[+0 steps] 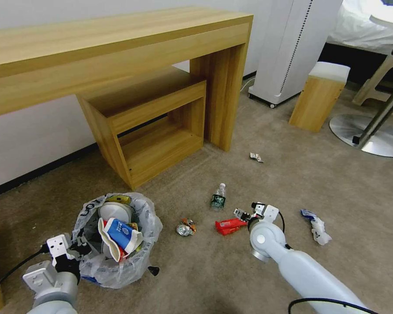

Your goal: Pick up the trash bin and place the garbage on the floor into it.

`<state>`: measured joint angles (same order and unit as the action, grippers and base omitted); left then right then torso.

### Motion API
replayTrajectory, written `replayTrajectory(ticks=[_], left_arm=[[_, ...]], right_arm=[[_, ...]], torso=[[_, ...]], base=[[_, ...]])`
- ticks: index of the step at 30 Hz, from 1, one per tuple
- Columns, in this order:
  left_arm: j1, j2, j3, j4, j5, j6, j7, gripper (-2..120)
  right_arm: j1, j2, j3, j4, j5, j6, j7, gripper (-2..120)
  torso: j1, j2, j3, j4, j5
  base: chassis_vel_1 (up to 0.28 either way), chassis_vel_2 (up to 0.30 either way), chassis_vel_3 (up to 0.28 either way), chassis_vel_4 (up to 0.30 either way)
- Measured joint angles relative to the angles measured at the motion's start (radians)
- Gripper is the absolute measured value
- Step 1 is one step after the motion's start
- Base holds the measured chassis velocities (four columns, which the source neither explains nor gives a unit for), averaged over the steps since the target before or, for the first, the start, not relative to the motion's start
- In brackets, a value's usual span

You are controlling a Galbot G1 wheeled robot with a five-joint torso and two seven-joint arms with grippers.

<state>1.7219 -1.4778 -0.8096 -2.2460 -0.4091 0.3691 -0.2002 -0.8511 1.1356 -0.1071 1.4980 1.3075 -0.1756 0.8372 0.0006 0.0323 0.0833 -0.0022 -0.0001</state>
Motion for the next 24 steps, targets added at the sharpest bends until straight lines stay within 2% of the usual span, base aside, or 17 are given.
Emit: replayTrajectory(ticks=[1, 4, 8, 16, 24], left_arm=[[0.000, 0.000, 0.000, 0.000, 0.000, 0.000, 0.000, 1], [0.002, -0.002, -0.001, -0.001, 0.001, -0.001, 0.000, 1], [0.001, -0.004, -0.001, -0.002, 0.001, -0.002, 0.001, 1], [0.005, -0.005, -0.002, -0.002, 0.001, -0.007, 0.001, 1], [0.014, -0.005, -0.001, -0.004, 0.002, -0.015, 0.005, 1]], right_arm=[[0.000, 0.000, 0.000, 0.000, 0.000, 0.000, 0.000, 100], [0.018, 0.069, 0.014, -0.075, -0.012, 0.009, -0.023, 100], [0.024, 0.107, 0.020, -0.120, -0.024, 0.014, -0.040, 100], [0.031, 0.154, 0.033, -0.246, -0.062, 0.033, -0.100, 100], [0.060, 0.177, 0.038, -0.322, -0.096, 0.045, -0.142, 98]], torso=[[0.000, 0.000, 0.000, 0.0000, 0.0000], [0.000, 0.000, 0.000, 0.0001, 0.0001], [0.000, 0.000, 0.000, 0.0000, -0.0001], [0.000, 0.000, 0.000, -0.0002, 0.0000], [0.000, 0.000, 0.000, -0.0001, 0.0001]], base=[[0.000, 0.000, 0.000, 0.000], [0.000, 0.000, 0.000, 0.000], [0.000, 0.000, 0.000, 0.000], [0.000, 0.000, 0.000, 0.000], [0.000, 0.000, 0.000, 0.000]])
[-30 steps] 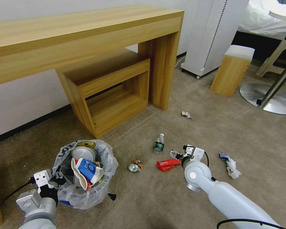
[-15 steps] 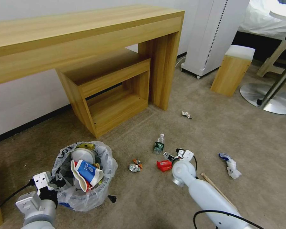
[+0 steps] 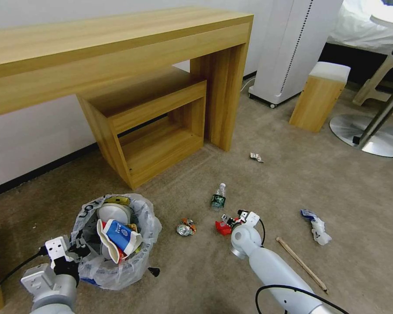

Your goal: Pick up the trash bin and place the garbage on the floor into it.

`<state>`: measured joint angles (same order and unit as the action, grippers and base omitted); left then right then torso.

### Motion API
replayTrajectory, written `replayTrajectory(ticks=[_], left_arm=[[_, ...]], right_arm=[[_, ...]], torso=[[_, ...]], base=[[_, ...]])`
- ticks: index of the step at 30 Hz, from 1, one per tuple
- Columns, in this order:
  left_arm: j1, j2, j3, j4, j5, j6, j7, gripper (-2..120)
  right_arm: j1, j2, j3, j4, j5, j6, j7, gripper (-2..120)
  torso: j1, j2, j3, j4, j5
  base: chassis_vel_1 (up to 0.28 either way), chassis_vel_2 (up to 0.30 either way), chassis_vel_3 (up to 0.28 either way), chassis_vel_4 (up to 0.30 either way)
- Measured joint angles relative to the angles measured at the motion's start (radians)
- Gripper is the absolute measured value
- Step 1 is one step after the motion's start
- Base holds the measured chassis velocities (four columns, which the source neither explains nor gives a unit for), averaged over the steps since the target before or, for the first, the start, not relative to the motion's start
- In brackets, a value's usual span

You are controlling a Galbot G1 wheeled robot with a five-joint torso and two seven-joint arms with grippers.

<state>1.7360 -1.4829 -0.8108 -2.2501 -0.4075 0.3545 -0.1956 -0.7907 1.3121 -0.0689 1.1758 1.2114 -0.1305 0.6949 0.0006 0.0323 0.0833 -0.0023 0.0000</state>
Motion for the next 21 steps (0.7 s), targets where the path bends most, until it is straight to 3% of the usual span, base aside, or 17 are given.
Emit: replayTrajectory(ticks=[15, 21], left_arm=[[0.013, 0.009, 0.002, -0.014, -0.008, -0.008, 0.005, 1], [0.012, 0.011, 0.002, -0.024, -0.014, -0.009, 0.007, 1]], right_arm=[[0.068, 0.057, 0.002, -0.194, -0.047, 0.004, -0.072, 89], [0.085, 0.083, -0.018, -0.263, -0.080, 0.007, -0.096, 80]], torso=[[0.000, 0.000, 0.000, 0.0000, 0.0000], [0.000, 0.000, 0.000, 0.0000, 0.0000]], base=[[0.000, 0.000, 0.000, 0.000], [0.000, 0.000, 0.000, 0.000]])
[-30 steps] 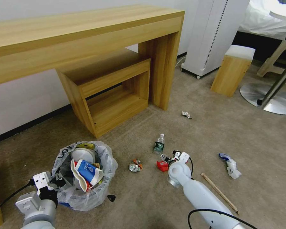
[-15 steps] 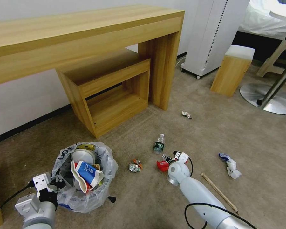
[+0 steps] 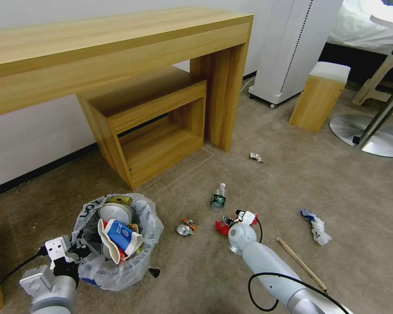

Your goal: Pick up the trash bin and place the garbage on the floor into it.

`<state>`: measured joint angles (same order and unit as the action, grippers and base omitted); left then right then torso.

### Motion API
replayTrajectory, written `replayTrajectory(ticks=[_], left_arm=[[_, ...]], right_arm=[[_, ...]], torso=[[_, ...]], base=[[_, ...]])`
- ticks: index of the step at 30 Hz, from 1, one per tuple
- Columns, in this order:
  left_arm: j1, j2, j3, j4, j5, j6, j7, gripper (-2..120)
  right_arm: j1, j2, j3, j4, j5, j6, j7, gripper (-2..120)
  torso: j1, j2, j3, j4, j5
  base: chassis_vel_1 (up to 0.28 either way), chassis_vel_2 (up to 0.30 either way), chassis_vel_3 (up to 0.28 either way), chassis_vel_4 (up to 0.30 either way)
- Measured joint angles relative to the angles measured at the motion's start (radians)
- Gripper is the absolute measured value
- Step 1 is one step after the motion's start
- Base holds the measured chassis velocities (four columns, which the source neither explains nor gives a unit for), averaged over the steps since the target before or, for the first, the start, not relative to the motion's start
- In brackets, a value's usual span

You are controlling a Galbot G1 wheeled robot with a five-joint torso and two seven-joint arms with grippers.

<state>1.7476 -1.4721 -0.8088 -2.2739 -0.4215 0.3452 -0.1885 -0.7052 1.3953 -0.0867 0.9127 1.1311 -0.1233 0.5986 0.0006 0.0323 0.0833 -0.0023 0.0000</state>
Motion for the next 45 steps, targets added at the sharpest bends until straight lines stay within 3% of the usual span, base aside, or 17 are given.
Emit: replayTrajectory(ticks=[3, 5, 11, 13, 15, 17, 23, 28, 30, 32, 34, 38, 44, 45], left_arm=[[0.000, -0.001, 0.001, 0.000, 0.000, -0.001, 0.001, 1], [0.001, -0.003, 0.004, 0.000, 0.001, -0.005, 0.005, 1], [0.000, -0.003, 0.005, -0.003, 0.001, -0.008, 0.008, 1], [0.001, -0.003, 0.007, -0.003, 0.001, -0.011, 0.010, 1], [0.001, -0.003, 0.007, -0.003, 0.001, -0.012, 0.010, 1], [0.000, -0.004, 0.010, 0.000, 0.002, -0.015, 0.011, 1], [-0.003, -0.006, 0.013, 0.005, 0.003, -0.017, 0.011, 1], [-0.008, -0.005, 0.012, 0.017, 0.004, -0.020, 0.012, 1], [-0.013, -0.003, 0.010, 0.027, 0.004, -0.020, 0.012, 1], [-0.013, -0.003, 0.009, 0.028, 0.004, -0.020, 0.012, 1], [-0.018, -0.003, 0.008, 0.037, 0.004, -0.020, 0.011, 1], [-0.021, -0.005, 0.008, 0.046, 0.006, -0.020, 0.011, 1], [-0.022, -0.006, 0.008, 0.050, 0.008, -0.020, 0.011, 1], [-0.023, -0.006, 0.008, 0.052, 0.009, -0.021, 0.011, 1]], right_arm=[[0.002, 0.006, -0.005, -0.011, -0.009, 0.000, -0.004, 76], [0.008, 0.015, -0.010, -0.034, -0.027, 0.002, -0.010, 62], [0.009, 0.018, -0.015, -0.049, -0.046, 0.004, -0.018, 43], [0.001, 0.012, -0.018, -0.048, -0.056, 0.006, -0.022, 32], [0.000, 0.011, -0.019, -0.046, -0.057, 0.006, -0.022, 30], [-0.012, 0.001, -0.028, -0.034, -0.068, 0.003, -0.024, 19], [-0.041, -0.020, -0.045, 0.001, -0.088, -0.003, -0.039, 5], [-0.106, -0.074, -0.069, 0.111, -0.083, -0.011, -0.061, 4], [-0.159, -0.132, -0.085, 0.253, -0.072, -0.013, -0.068, 4], [-0.166, -0.144, -0.086, 0.278, -0.070, -0.012, -0.071, 4], [-0.205, -0.231, -0.101, 0.430, -0.076, 0.024, -0.098, 4], [-0.222, -0.337, -0.119, 0.579, -0.088, 0.086, -0.150, 4], [-0.220, -0.397, -0.153, 0.687, -0.107, 0.146, -0.201, 4], [-0.203, -0.437, -0.190, 0.783, -0.111, 0.181, -0.233, 4]], torso=[[0.000, 0.000, 0.000, 0.0000, 0.0000], [0.000, 0.000, 0.000, -0.0001, -0.0003], [0.000, 0.000, 0.000, -0.0002, -0.0004], [0.000, 0.000, 0.000, -0.0002, -0.0004], [0.000, 0.000, 0.000, -0.0002, -0.0003], [0.000, 0.000, 0.000, 0.0000, 0.0000], [0.000, 0.000, 0.000, 0.0003, 0.0002], [0.000, 0.000, 0.000, 0.0002, 0.0005], [0.000, 0.000, 0.000, 0.0000, 0.0011], [0.000, 0.000, 0.000, 0.0001, 0.0010], [0.000, 0.000, 0.000, 0.0001, 0.0005], [0.000, 0.000, 0.000, -0.0003, -0.0002], [0.000, 0.000, 0.000, -0.0001, 0.0001], [0.000, 0.000, 0.000, 0.0001, 0.0003]], base=[[0.000, 0.000, 0.000, 0.000], [0.000, 0.000, 0.000, 0.000], [0.000, 0.000, 0.000, 0.000], [0.000, 0.000, 0.000, 0.000], [0.000, 0.000, 0.000, 0.000], [0.000, 0.000, 0.000, 0.000], [0.000, 0.000, 0.000, 0.000], [0.000, 0.000, 0.000, 0.000], [0.000, 0.000, 0.000, 0.000], [0.000, 0.000, 0.000, 0.000], [0.000, 0.000, 0.000, 0.000], [0.000, 0.000, 0.000, 0.000], [0.000, 0.000, 0.000, 0.000], [0.000, 0.000, 0.000, 0.000]])
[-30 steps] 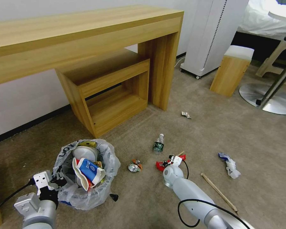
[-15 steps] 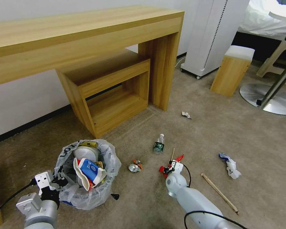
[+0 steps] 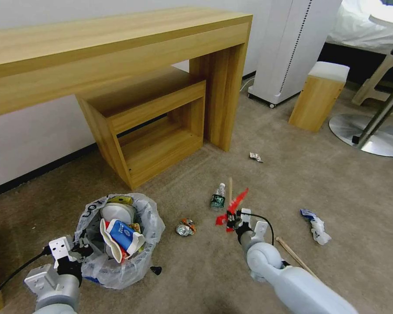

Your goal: Pick up the trash bin and place the garbage on the floor into it.

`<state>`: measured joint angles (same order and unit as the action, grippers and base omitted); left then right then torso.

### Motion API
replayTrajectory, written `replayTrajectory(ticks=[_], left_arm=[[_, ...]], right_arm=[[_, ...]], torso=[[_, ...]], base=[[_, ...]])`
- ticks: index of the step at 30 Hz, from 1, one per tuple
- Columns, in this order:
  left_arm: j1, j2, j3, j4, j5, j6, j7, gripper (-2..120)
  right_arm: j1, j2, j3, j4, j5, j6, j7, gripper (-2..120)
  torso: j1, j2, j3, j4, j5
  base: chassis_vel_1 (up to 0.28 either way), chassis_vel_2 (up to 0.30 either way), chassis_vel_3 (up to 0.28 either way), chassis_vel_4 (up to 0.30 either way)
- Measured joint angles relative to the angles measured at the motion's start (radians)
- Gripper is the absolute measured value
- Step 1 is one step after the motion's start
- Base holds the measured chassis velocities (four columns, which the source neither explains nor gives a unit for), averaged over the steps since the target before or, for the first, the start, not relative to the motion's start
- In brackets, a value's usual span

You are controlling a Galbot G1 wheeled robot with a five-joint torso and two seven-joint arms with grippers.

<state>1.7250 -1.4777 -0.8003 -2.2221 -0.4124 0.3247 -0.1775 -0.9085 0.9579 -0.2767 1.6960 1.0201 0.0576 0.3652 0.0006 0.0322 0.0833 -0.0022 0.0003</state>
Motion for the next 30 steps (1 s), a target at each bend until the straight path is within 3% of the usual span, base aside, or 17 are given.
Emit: replayTrajectory(ticks=[6, 9, 15, 22, 30], left_arm=[[-0.010, 0.006, 0.004, -0.002, 0.000, 0.003, 0.000, 1], [-0.016, 0.006, 0.007, -0.004, -0.002, 0.009, -0.001, 1], [-0.022, 0.003, 0.008, -0.014, -0.002, 0.014, -0.002, 1], [-0.028, -0.004, 0.008, -0.025, -0.003, 0.020, -0.004, 1], [-0.024, -0.012, 0.009, -0.034, -0.001, 0.020, -0.003, 1]], right_arm=[[0.121, -0.074, -0.099, 0.182, -0.005, 0.056, -0.103, 4], [0.264, -0.086, -0.210, 0.244, -0.004, 0.083, -0.164, 4], [0.370, -0.078, -0.333, 0.251, -0.002, 0.096, -0.210, 4], [0.514, -0.043, -0.585, 0.179, -0.050, 0.120, -0.247, 4], [0.568, 0.013, -0.691, 0.111, -0.085, 0.127, -0.242, 4]], torso=[[0.000, 0.000, 0.000, -0.0001, -0.0006], [0.000, 0.000, 0.000, 0.0001, -0.0006], [0.000, 0.000, 0.000, -0.0001, -0.0003], [0.000, 0.000, 0.000, -0.0001, -0.0003], [0.000, 0.000, 0.000, 0.0000, -0.0004]], base=[[0.000, 0.000, 0.000, 0.000], [0.000, 0.000, 0.000, 0.000], [0.000, 0.000, 0.000, 0.000], [0.000, 0.000, 0.000, 0.000], [0.000, 0.000, 0.000, 0.000]])
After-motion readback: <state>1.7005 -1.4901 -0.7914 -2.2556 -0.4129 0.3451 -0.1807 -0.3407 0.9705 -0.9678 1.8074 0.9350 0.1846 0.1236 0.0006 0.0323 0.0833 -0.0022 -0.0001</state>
